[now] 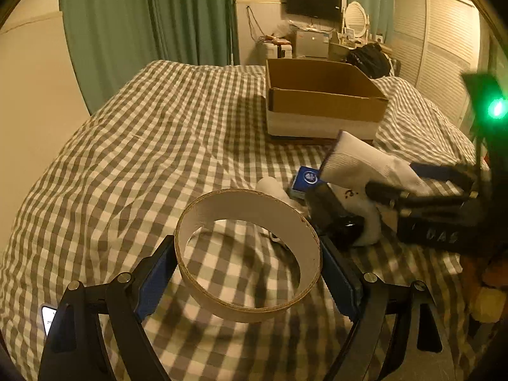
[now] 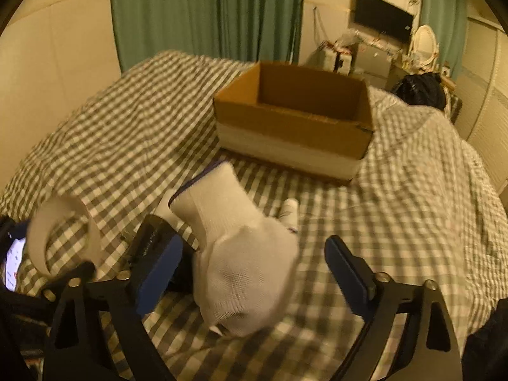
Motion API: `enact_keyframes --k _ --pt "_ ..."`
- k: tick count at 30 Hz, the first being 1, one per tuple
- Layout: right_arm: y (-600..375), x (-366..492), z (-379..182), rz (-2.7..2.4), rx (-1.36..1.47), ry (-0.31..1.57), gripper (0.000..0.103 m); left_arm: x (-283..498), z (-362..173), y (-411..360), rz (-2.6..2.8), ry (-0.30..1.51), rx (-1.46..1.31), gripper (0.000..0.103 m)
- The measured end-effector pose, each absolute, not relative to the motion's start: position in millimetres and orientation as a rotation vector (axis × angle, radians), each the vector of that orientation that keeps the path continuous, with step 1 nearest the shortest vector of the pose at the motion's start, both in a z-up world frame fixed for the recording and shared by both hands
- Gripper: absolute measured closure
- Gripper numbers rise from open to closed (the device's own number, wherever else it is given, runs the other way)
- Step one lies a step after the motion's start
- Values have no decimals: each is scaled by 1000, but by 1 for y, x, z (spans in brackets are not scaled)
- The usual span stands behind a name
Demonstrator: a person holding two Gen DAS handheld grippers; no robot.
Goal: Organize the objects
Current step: 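Grasp the tape roll with the left tool while the right tool grasps the white glove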
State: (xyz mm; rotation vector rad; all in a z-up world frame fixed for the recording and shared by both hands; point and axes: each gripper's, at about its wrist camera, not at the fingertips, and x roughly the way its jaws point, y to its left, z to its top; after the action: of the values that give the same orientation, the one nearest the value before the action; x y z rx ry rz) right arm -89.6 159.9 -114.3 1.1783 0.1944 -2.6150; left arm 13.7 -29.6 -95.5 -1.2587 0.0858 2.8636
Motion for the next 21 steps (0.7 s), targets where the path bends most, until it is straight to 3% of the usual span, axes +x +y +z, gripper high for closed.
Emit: enact_keyframes --k 5,21 --pt "155 -90 -132 -2582 1243 222 42 10 -96 -32 2862 64 -1258 15" --pt "183 -66 -69 -2700 1047 179 50 -8 -50 -25 2890 41 -1100 15"
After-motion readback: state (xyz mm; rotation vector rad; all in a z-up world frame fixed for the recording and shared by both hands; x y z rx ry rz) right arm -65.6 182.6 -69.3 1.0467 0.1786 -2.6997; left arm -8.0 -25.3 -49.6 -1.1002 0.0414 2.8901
